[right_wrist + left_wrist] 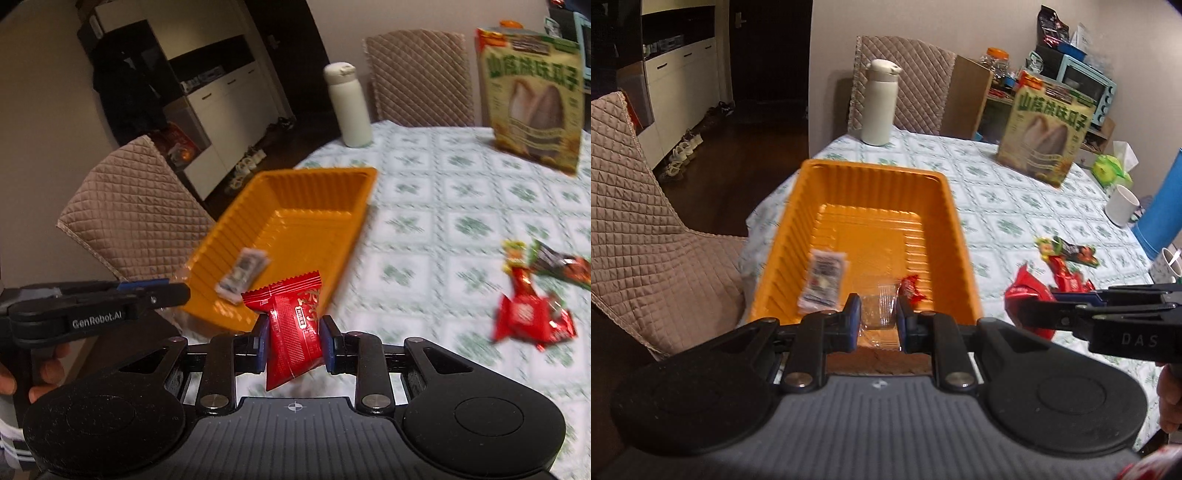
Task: Organize snacks
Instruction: 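Carry both held snacks over the orange tray, then open the right tool to drop the red candy while the left tool releases the clear packet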
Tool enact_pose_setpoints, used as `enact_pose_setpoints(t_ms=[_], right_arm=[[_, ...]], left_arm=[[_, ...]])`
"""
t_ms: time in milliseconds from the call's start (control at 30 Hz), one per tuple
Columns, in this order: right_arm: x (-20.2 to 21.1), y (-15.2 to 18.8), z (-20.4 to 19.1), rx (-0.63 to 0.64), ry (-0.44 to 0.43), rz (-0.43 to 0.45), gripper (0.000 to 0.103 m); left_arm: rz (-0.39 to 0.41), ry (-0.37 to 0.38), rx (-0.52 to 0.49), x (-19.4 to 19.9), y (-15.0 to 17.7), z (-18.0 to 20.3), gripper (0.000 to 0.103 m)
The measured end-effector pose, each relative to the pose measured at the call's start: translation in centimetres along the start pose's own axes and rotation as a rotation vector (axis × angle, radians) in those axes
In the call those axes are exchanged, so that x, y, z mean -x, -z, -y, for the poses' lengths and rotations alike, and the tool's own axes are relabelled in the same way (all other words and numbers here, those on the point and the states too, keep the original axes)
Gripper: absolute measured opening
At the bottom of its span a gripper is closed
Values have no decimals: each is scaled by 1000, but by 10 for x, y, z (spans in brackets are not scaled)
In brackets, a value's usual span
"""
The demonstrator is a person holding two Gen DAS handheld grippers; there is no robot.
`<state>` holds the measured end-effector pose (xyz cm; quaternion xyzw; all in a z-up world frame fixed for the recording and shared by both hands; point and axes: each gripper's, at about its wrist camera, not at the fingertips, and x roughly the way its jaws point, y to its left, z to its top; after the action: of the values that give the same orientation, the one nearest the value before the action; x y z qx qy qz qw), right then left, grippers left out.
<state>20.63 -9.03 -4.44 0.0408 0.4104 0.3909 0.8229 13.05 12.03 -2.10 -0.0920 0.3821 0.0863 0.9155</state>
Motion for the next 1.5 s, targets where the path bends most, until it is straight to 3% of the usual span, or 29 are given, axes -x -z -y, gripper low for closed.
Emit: enact_pose_setpoints(t_ms=[333,800,1067,1233,1500], right_arm=[[-58,-23,-26,48,16,-17,29],[-112,-31,-27,86,61,-89,29],[-124,-38,-27,67,49,-33,29],[-125,-43,-27,57,59,-5,46],[-119,-44,-25,71,90,-18,47]], left_arm=[[-12,11,-5,-22,-18,-26,18],[-69,26,-3,-55,-25,-42,18],[-83,26,-3,-66,-30,-49,18],[-92,36,-7,-71,-30,-51,18],[-109,58,-12,-78,-30,-47,18]])
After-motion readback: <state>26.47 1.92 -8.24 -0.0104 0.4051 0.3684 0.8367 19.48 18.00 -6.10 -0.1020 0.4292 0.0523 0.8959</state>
